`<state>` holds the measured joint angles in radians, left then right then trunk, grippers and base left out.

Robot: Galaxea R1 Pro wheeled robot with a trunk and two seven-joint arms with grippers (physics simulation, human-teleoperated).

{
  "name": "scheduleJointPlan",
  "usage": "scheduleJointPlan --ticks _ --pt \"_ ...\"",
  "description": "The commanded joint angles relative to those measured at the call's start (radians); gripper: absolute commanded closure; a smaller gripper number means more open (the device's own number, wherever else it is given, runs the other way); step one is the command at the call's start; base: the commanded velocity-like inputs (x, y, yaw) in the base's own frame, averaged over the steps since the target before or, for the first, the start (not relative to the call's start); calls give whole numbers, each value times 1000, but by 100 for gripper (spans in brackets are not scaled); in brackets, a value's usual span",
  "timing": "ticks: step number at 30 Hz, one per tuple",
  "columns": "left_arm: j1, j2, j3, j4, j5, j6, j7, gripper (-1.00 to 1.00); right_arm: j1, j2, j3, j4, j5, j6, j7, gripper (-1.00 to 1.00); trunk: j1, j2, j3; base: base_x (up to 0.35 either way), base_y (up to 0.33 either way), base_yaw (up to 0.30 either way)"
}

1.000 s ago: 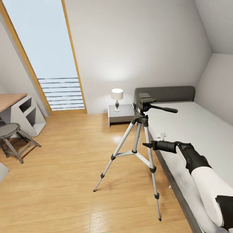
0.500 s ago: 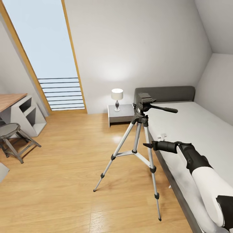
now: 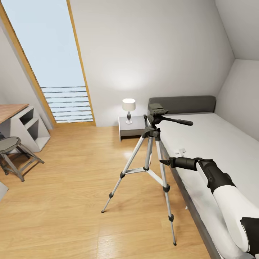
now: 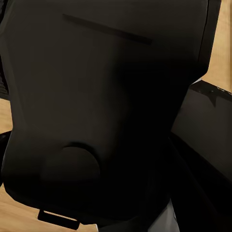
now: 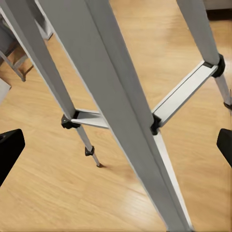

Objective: Attach the digital camera to the camera tripod in the bedroom.

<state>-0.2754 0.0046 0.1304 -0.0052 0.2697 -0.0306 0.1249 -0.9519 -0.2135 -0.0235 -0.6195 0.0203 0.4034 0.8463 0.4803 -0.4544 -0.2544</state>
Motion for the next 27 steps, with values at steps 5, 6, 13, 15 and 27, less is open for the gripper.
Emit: scheduleJointPlan --ticks 5,6,13,15,27 --pt "-1 -1 8 1 -1 -3 1 100 -1 0 -3 4 3 7 4 -100 0 -2 -2 0 -81 0" --pt "-1 -1 8 1 -1 -3 1 100 -1 0 -3 4 3 8 4 -100 0 -2 -2 0 -177 0" --pt "-1 -1 8 1 -1 -3 1 100 -1 0 -2 6 3 9 7 -100 0 -2 -2 0 -241 0" --pt "-1 0 8 0 -1 -3 1 100 -1 1 -1 6 3 9 7 -100 0 -2 -2 0 -266 0" --pt "-1 -2 8 0 -4 -3 1 100 -1 1 -2 6 4 9 11 -100 0 -2 -2 0 -271 35"
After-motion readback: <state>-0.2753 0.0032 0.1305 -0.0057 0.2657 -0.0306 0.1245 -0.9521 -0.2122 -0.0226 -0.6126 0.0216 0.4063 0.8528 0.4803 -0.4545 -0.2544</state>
